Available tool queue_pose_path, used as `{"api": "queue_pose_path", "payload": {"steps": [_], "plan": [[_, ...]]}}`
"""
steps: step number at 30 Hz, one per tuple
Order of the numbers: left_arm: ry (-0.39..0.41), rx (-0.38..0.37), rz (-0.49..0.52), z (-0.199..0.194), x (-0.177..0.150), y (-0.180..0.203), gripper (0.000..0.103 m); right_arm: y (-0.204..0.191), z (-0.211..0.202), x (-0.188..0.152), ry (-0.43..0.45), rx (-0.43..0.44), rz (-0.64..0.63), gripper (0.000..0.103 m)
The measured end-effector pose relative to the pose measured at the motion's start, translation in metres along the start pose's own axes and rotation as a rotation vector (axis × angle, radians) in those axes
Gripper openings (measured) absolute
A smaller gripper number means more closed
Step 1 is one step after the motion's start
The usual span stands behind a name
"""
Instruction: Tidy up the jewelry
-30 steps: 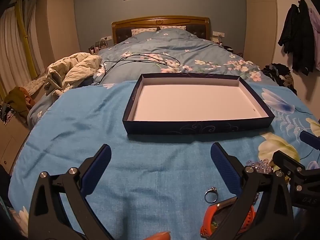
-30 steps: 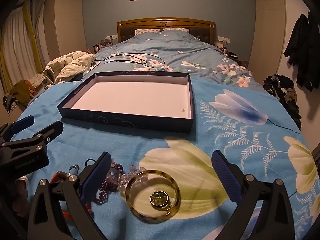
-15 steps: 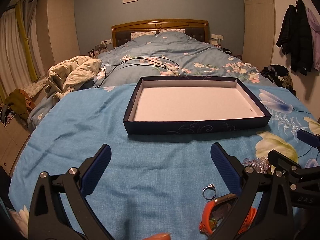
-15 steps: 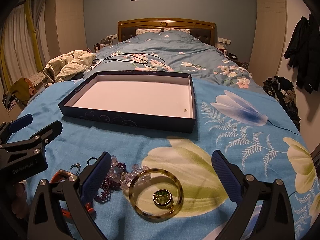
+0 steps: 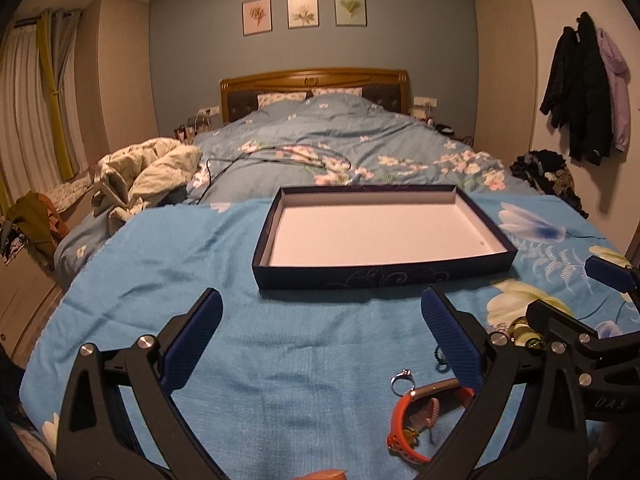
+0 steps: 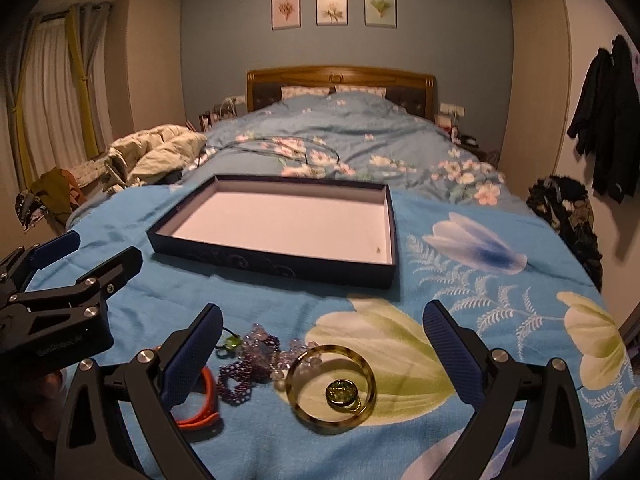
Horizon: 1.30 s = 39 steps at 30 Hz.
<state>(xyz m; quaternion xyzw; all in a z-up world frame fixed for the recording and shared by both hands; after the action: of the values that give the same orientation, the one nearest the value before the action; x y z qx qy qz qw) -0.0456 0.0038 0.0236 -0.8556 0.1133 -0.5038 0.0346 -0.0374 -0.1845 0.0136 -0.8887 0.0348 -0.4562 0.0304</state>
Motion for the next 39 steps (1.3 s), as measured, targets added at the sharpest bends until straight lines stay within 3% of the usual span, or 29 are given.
{"api": "queue_pose_path", "payload": {"steps": [11,16,39], "plan": [[0.095,0.008,0.016,-0.036,-0.004,-0.005,0.098,0.000,-0.041,-0.007,0.130,0.021,0.022,0.097],[0.104,0.017,0.022,-0.043,-0.004,-0.006,0.098,-0.001,-0.044,-0.009,0.133,-0.009,0.008,0.097],[0.134,0.048,0.024,-0.056,0.005,-0.008,0.098,-0.007,-0.058,-0.006,0.171,0.017,-0.003,0.097]]}}
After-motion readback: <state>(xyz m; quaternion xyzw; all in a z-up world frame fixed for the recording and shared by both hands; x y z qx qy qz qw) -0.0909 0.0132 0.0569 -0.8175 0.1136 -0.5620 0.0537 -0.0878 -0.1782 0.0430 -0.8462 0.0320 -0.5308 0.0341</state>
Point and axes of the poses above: each gripper's, at about its wrist camera, not at the fingertips, and z roughly the way its jaws point, y to its right, x to its top, the point moved 1 cm from there along z, roughly the way its jaws point, and after that the axes turned 8 degrees about z, right-handed, at the moved point
